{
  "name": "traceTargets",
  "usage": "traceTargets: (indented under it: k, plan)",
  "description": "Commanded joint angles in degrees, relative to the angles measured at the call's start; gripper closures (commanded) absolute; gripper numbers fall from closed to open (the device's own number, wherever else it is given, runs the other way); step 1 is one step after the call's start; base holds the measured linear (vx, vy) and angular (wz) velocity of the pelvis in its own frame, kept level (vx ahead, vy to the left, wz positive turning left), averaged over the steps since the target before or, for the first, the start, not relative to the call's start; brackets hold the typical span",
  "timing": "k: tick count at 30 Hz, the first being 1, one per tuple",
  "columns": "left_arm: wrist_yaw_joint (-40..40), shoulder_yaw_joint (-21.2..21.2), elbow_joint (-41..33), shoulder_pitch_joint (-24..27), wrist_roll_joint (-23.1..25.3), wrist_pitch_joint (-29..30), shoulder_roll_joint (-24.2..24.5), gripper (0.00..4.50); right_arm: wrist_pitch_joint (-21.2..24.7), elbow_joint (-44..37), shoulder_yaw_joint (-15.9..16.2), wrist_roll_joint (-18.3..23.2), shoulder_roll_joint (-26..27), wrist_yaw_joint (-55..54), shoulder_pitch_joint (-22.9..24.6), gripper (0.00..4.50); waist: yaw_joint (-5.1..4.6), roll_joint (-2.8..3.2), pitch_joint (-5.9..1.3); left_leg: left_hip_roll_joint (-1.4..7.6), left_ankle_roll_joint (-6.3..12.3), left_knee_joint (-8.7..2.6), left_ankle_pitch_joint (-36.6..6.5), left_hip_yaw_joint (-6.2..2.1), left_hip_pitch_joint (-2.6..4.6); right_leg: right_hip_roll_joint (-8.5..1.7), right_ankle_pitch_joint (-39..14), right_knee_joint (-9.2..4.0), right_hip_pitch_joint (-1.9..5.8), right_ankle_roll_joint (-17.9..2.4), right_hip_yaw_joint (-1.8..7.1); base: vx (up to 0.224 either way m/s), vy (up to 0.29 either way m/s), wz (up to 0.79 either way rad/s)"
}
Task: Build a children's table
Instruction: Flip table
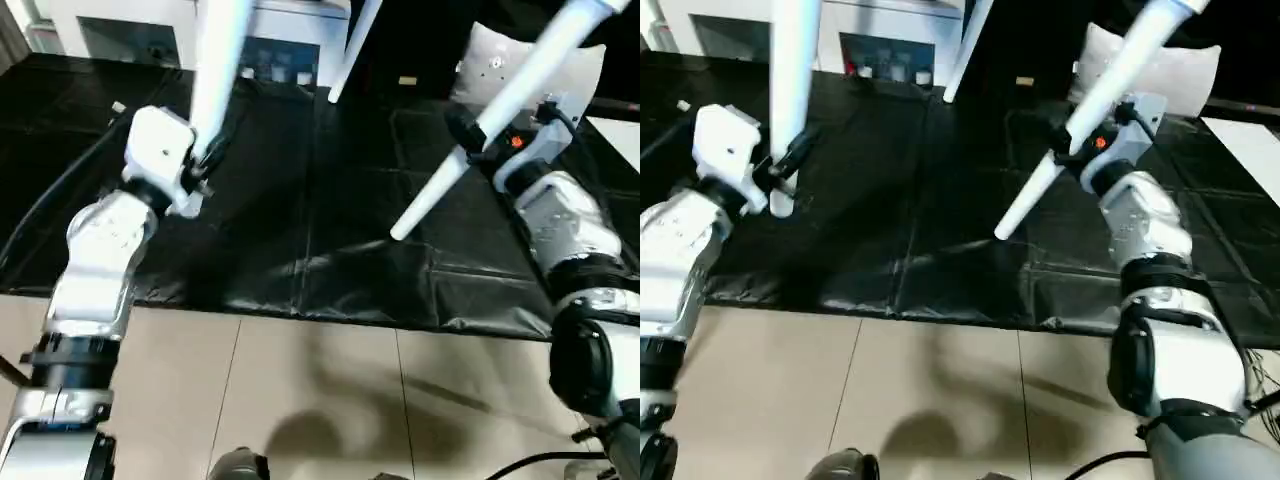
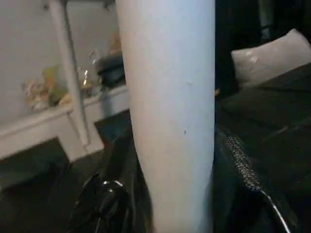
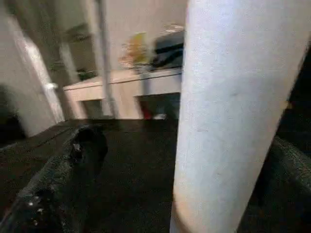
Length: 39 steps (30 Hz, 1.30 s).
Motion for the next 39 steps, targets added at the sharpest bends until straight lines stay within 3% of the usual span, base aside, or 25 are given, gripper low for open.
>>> traceTargets:
  k: [1,2,4,7,8,10,13,14,15,17,18,19,20,23,24,26,28,30,31,32,33,34,37,39]
  plan:
    - [-2.6,-5.2,0.8,0.9,4.1,-0.1,0.3,2.93,2.9,-7.3,2.7,2.3,0.4,5.5,0.8,0.00,-0.04,0.64,-4.84,4.09,-2.97,-5.05,-17.7,-1.99,3.36,-3.62,-6.6,-4.18,1.31,-12.2,2.05,0.000,0.000,0.00]
    - [-2.3,-5.2,2.3,1.3,4.1,0.3,0.1,2.93,5.6,-13.2,3.4,4.1,0.1,7.2,3.6,0.00,0.19,0.95,-4.91,4.19,-3.01,-5.02,-17.6,-2.02,3.47,-3.63,-6.1,-4.00,1.28,-12.2,2.02,0.000,0.000,0.00]
    - [-1.2,-5.0,5.6,2.0,4.4,0.5,-0.3,2.93,10.5,-24.8,5.0,7.5,-0.2,8.6,9.4,0.00,0.53,0.79,-4.95,4.29,-2.16,-5.21,-15.8,-2.15,3.50,-3.43,-3.1,-3.91,1.56,-10.7,2.07,0.000,0.000,0.00]
    - [-0.8,-4.9,7.0,2.0,4.6,0.0,-0.4,2.93,11.9,-27.9,5.1,8.1,0.0,8.9,10.9,0.00,0.62,0.81,-5.03,4.24,-3.20,-5.27,-17.2,-2.13,3.58,-3.78,-5.1,-4.05,1.32,-11.6,1.98,0.000,0.000,0.00]
    - [-0.6,-5.1,7.9,2.0,5.1,-0.5,-0.3,2.93,12.8,-30.2,5.2,8.5,0.3,8.5,12.1,0.00,0.61,1.31,-4.88,4.20,-3.64,-5.35,-18.0,-2.18,3.60,-3.73,-6.2,-4.23,1.17,-11.6,2.04,0.000,0.000,0.00]
    - [0.5,-5.1,11.3,1.1,6.1,-1.8,-0.4,2.93,14.7,-35.9,6.5,9.1,1.4,7.1,15.3,0.00,0.83,1.13,-4.70,4.32,-5.15,-5.69,-21.4,-2.39,3.88,-3.80,-9.3,-4.59,0.90,-10.7,2.06,0.000,0.000,0.00]
    - [1.0,-5.1,12.8,0.6,6.5,-2.5,-0.5,2.93,15.2,-37.9,7.1,9.2,1.8,6.9,16.5,0.00,0.95,1.10,-4.48,4.32,-7.03,-5.86,-25.3,-2.58,4.15,-4.11,-13.8,-5.05,0.61,-9.4,2.19,0.000,0.000,0.00]
    - [1.6,-5.4,14.5,-0.2,7.2,-3.1,-0.4,2.93,15.6,-39.1,7.5,9.0,2.3,6.3,17.4,0.00,0.98,1.48,-4.47,4.31,-7.43,-5.90,-25.9,-2.78,4.15,-4.24,-14.6,-5.05,0.65,-9.3,2.21,0.000,0.000,0.00]
    - [1.6,-5.4,14.5,-0.2,7.2,-3.1,-0.4,2.93,15.6,-39.1,7.5,9.0,2.3,6.3,17.4,0.00,0.98,1.30,-4.50,4.29,-7.83,-5.89,-27.0,-2.76,4.40,-4.24,-15.8,-5.33,0.42,-8.6,2.25,0.000,0.000,0.00]
    - [2.3,-5.6,16.8,-1.2,7.7,-3.7,-0.5,2.93,16.4,-40.5,7.9,8.8,2.7,5.3,18.2,0.00,0.78,1.43,-4.32,4.30,-8.44,-6.03,-28.4,-3.00,4.30,-4.34,-17.5,-5.43,0.41,-8.5,2.24,0.000,0.000,0.00]
    - [2.4,-5.6,17.2,-1.4,7.8,-3.7,-0.6,2.93,16.4,-40.5,7.9,8.6,2.8,5.1,18.3,0.00,0.79,1.37,-4.31,4.26,-8.73,-5.88,-29.8,-2.99,4.76,-4.26,-18.6,-5.78,-0.01,-8.0,2.35,0.000,0.000,0.00]
    - [3.3,-5.6,19.6,-2.4,8.2,-3.8,-0.7,2.93,16.2,-40.6,8.3,7.4,3.3,3.8,18.5,0.00,0.56,1.27,-4.15,4.17,-8.79,-6.10,-30.0,-3.09,4.51,-4.21,-19.2,-5.80,0.16,-7.9,2.29,0.000,0.000,0.00]
    - [4.3,-5.2,23.4,-3.8,8.1,-3.4,-0.8,2.93,15.2,-39.3,8.6,5.5,4.3,2.0,17.9,0.00,0.59,1.16,-4.23,4.17,-8.99,-6.08,-30.3,-3.03,4.72,-4.22,-19.5,-5.84,0.00,-7.7,2.30,0.000,0.000,0.00]
    - [5.0,-5.0,25.7,-4.1,8.3,-3.2,-0.2,2.93,13.4,-37.6,8.5,3.2,5.5,-0.3,17.2,0.00,0.37,0.85,-4.25,4.22,-9.12,-6.19,-29.9,-3.22,4.50,-4.54,-19.9,-5.81,0.14,-7.6,2.36,0.000,0.000,0.00]
    - [4.9,-4.8,25.1,-3.6,8.1,-2.8,0.0,2.58,12.1,-36.0,8.0,2.3,5.8,-1.5,16.9,0.00,0.25,0.78,-4.27,4.30,-9.20,-6.22,-30.3,-3.21,4.60,-4.55,-20.2,-5.86,-0.05,-7.6,2.35,0.000,0.000,0.00]
    - [4.4,-4.3,23.2,-1.9,7.0,-2.0,0.2,2.37,11.0,-33.2,6.6,1.7,6.2,-3.8,16.2,0.00,-0.03,1.06,-4.19,4.32,-9.71,-6.27,-32.2,-3.36,4.76,-4.49,-21.3,-5.87,-0.30,-7.9,2.30,0.000,0.000,0.00]
    - [3.7,-4.0,21.4,-0.3,6.4,-1.5,0.5,2.18,10.9,-32.4,6.0,2.0,6.3,-4.3,16.2,0.00,-0.57,0.97,-4.16,4.38,-10.05,-6.41,-34.8,-3.57,4.87,-4.43,-23.3,-6.08,-0.43,-7.2,2.26,0.000,0.000,0.00]
    - [3.6,-3.4,19.1,1.7,5.7,-1.0,0.8,1.87,10.4,-32.1,5.6,1.9,6.2,-4.5,16.7,0.00,-0.49,1.00,-4.24,4.37,-9.73,-6.45,-34.6,-3.48,4.96,-4.32,-22.2,-6.12,-0.50,-7.4,2.29,0.000,0.000,0.00]
    - [3.5,-2.6,16.3,3.7,4.7,-0.6,1.0,1.87,10.2,-32.6,5.2,2.0,6.2,-4.6,17.5,0.00,-0.44,1.01,-4.39,4.41,-9.38,-6.52,-33.4,-3.45,4.77,-4.41,-20.6,-5.93,-0.23,-7.7,2.34,0.000,0.000,0.00]
    - [3.2,-0.9,10.9,7.6,2.3,0.0,1.2,1.80,10.4,-34.5,4.1,2.5,6.3,-4.8,19.3,0.00,-0.33,1.44,-4.44,4.37,-9.23,-6.60,-32.5,-3.46,4.59,-4.47,-19.2,-5.75,-0.07,-7.9,2.33,0.000,0.000,0.00]
    - [3.0,-0.3,8.6,9.2,1.3,0.1,1.2,1.69,10.6,-35.5,3.6,2.9,6.5,-4.9,20.2,0.00,-0.37,1.35,-4.60,4.59,-8.66,-6.99,-30.0,-3.29,4.15,-4.21,-15.2,-5.50,0.40,-8.3,2.23,0.000,0.000,0.00]
    - [2.3,0.9,3.8,12.3,-1.2,-0.3,0.7,1.50,10.9,-37.8,2.9,3.8,6.7,-5.1,22.0,0.00,-0.05,2.04,-4.79,4.41,-8.31,-6.82,-28.5,-2.94,4.45,-3.92,-12.0,-5.25,0.09,-8.7,2.22,0.000,0.000,0.00]
    - [1.3,1.9,-1.6,15.4,-4.5,0.0,-0.3,1.44,11.4,-40.3,2.5,4.3,6.6,-5.3,24.1,0.00,0.27,1.57,-4.86,4.27,-6.68,-6.67,-26.1,-2.42,4.24,-3.68,-8.0,-5.25,0.48,-9.9,2.19,0.000,0.000,0.00]
    - [0.7,2.5,-8.8,19.2,-8.5,1.5,-1.9,1.13,12.9,-44.1,1.6,5.6,6.3,-6.5,26.9,0.00,0.61,1.57,-4.80,4.29,-5.79,-6.74,-24.4,-2.40,3.96,-3.90,-8.3,-5.29,0.94,-9.8,2.22,0.000,0.000,0.00]
